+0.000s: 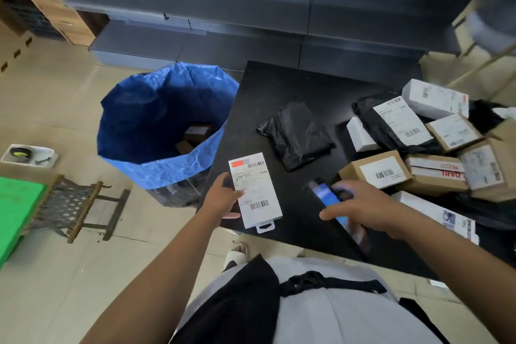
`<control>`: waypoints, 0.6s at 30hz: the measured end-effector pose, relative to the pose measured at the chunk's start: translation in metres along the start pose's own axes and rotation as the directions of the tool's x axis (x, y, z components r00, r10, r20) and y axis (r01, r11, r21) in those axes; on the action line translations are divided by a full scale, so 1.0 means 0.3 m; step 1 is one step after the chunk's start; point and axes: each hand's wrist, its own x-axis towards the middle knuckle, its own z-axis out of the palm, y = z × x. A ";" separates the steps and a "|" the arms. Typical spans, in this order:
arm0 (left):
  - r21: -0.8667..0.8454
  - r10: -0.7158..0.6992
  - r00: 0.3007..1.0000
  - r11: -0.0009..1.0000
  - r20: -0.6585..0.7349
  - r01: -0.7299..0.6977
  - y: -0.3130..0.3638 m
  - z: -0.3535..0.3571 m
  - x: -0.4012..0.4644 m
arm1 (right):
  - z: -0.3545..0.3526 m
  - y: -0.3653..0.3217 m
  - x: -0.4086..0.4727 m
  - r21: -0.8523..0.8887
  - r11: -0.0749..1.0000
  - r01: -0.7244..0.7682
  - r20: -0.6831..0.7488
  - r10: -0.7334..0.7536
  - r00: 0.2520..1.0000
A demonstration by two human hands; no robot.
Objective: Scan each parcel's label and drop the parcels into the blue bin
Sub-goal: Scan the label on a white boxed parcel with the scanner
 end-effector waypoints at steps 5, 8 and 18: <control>-0.058 0.047 0.989 0.998 0.140 -0.040 -0.020 -0.013 0.042 | 0.062 -0.128 0.012 -0.627 0.778 -0.021 0.020 0.042 0.999; -0.055 0.067 0.979 0.997 0.195 -0.057 -0.027 -0.031 0.053 | 0.106 -0.154 0.024 -0.692 0.718 -0.074 0.059 0.158 0.986; -0.060 0.094 0.952 0.995 0.290 -0.080 -0.024 -0.063 0.072 | 0.248 -0.251 0.068 -0.676 0.714 -0.182 -0.013 0.236 0.972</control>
